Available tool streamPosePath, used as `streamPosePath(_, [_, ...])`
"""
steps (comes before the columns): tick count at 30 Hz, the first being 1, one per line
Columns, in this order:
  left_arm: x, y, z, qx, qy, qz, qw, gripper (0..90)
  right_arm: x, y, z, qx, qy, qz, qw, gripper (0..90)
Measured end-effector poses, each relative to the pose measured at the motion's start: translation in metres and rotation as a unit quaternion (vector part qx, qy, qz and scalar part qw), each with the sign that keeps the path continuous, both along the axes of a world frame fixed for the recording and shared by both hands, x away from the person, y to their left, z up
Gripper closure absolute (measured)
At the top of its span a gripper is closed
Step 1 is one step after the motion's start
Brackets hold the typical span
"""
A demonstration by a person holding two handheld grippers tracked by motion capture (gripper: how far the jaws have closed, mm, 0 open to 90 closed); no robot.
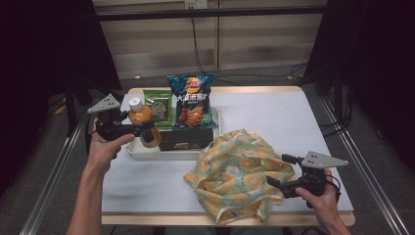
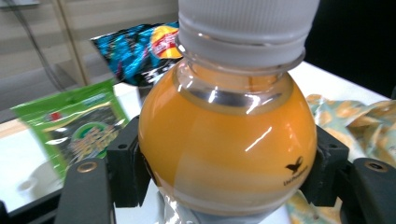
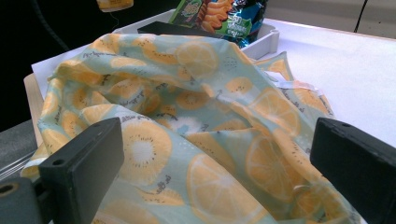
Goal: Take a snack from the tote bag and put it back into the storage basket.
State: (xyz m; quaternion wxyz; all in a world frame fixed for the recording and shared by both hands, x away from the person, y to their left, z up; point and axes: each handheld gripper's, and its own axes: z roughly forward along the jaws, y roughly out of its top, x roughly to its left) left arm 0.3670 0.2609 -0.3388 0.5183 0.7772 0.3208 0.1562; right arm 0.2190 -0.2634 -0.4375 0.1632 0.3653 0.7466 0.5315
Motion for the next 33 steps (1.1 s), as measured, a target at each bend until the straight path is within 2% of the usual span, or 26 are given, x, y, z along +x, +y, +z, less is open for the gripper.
streamPosePath(2, [0.001, 0.006, -0.001, -0.007, 0.005, 0.012, 0.9999, 31.1, 0.000, 0.000, 0.000, 0.001, -0.001, 0.000, 1.0000, 2.5])
streamPosePath(8, [0.006, 0.009, -0.011, 0.003, 0.002, 0.026, 0.9996, 31.1, -0.001, -0.002, 0.000, 0.004, 0.001, -0.007, 1.0000, 2.2])
streamPosePath(11, [0.010, 0.008, -0.017, 0.013, 0.007, 0.029, 0.9995, 31.1, 0.000, -0.002, 0.000, 0.003, -0.001, -0.005, 1.0000, 2.2])
streamPosePath(17, [0.017, 0.014, -0.031, 0.010, 0.017, 0.049, 0.9986, 31.2, 0.000, -0.001, 0.000, 0.003, 0.001, -0.003, 1.0000, 2.2])
streamPosePath(19, [0.020, 0.016, -0.036, 0.016, 0.016, 0.050, 0.9985, 31.1, 0.000, -0.001, 0.000, 0.003, 0.000, -0.003, 1.0000, 2.2])
streamPosePath(20, [0.021, 0.015, -0.039, 0.010, 0.019, 0.054, 0.9983, 31.1, 0.000, -0.001, 0.000, 0.002, 0.000, -0.003, 1.0000, 2.2])
streamPosePath(23, [0.025, 0.016, -0.045, 0.016, 0.016, 0.065, 0.9976, 31.1, 0.000, 0.000, -0.001, 0.002, 0.003, -0.002, 1.0000, 2.2])
streamPosePath(26, [0.028, 0.017, -0.050, 0.014, 0.019, 0.069, 0.9974, 31.1, 0.000, 0.001, -0.001, 0.000, 0.003, -0.002, 1.0000, 2.3])
streamPosePath(33, [0.036, 0.015, -0.067, 0.029, 0.024, 0.078, 0.9963, 31.1, 0.000, 0.001, -0.001, -0.001, 0.005, -0.001, 1.0000, 2.4])
